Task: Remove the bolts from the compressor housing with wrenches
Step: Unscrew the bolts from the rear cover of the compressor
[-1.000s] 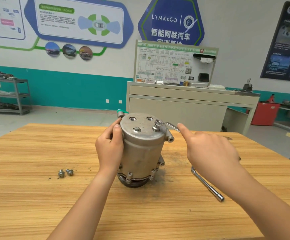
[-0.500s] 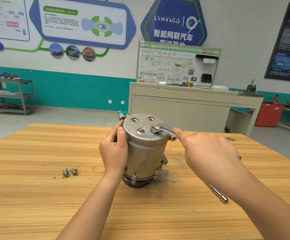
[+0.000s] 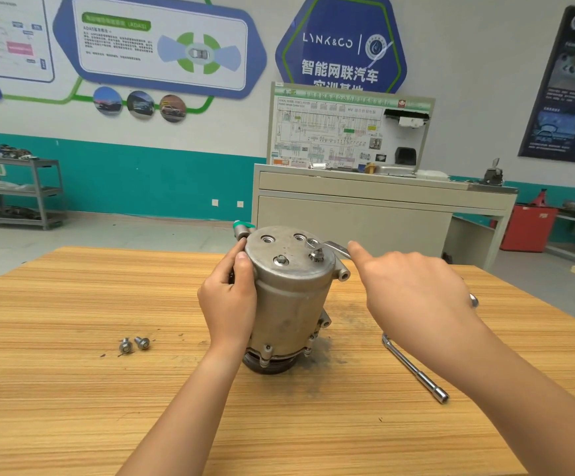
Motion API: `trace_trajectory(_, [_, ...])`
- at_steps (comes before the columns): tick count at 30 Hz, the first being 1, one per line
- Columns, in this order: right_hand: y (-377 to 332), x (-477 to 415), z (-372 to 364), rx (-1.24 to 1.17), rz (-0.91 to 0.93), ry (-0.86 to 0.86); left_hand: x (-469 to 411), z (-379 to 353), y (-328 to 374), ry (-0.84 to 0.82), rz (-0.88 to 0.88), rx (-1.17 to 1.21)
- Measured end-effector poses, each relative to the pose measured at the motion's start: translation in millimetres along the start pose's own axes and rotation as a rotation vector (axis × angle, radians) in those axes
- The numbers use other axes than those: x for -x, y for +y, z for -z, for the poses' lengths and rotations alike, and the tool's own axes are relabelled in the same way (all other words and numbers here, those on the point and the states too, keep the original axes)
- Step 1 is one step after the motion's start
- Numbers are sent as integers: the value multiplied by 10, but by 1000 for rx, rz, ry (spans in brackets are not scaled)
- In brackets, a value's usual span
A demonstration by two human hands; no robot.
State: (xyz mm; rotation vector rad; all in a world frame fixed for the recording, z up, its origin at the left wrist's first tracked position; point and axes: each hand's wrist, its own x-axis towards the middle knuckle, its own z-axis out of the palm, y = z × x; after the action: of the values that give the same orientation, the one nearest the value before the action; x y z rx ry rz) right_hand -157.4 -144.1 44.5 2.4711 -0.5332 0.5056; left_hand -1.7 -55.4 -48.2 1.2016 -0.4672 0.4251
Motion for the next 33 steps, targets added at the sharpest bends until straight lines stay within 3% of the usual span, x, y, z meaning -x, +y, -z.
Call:
trace_trajectory(16, [-16,17,-1,20,7,8,18,0,-26,16,-18,11])
trace_trajectory(19, [-67,126,-155,82,-72,102,-6,39,-50,8,-20,5])
trace_trajectory(22, [21,115,-415,1,-70,426,-39,51,-57,-15,-32,-4])
trace_trajectory(26, [180,-86,-718,-136,3,682,-84,54,-73,-34,-31,-1])
trace_trajectory(30, [296,-404,-864,-186,110,770,-196,102,-92,-66,-4,24])
trace_trajectory(33, [284,-749,-897,-254,157,741,-232,118,-85,-111,0,20])
